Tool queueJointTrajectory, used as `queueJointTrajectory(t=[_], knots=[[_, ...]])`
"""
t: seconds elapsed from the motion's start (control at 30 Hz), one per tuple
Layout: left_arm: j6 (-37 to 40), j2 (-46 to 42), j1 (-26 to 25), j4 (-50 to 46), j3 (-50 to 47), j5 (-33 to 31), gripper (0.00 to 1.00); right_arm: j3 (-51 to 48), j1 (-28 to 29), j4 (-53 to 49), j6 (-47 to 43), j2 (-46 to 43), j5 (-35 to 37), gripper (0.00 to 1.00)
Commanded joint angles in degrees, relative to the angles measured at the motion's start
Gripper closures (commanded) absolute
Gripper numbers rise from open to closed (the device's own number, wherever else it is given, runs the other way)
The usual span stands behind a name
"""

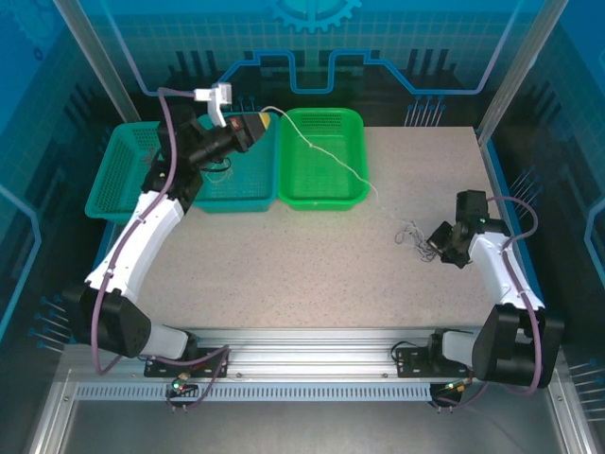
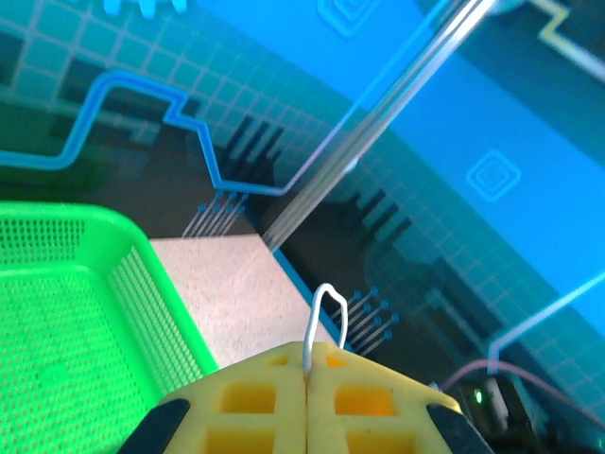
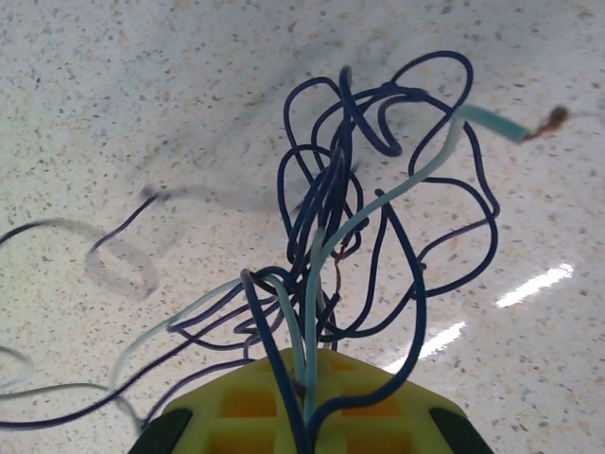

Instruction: Untangle the cables

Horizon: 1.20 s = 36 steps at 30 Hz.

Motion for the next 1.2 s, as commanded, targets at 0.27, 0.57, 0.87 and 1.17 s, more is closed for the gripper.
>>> queueJointTrajectory(t=[0.27,0.57,0.87,1.17], knots=[[-12.8,8.8,6.0,16.9,15.0,0.6,1.00,-2.5,-0.9,-0.4,4.7,1.4,7.1,1.00],[-10.6,10.4,7.3,12.2,21.1,-4.1,1.00,-2.7,-2.6,-0.2,5.6,7.0,10.7,1.00],[-3.9,10.8,8.3,2.3,28.9,-6.5,1.00,-4.5,-7.2,3.5,2.0,9.0,9.5,1.00],[-0.4,11.8,7.5,-8.8,39.0,-6.7,1.00,-4.1,-3.9,6.9,-2.7,8.1,-3.7,1.00]])
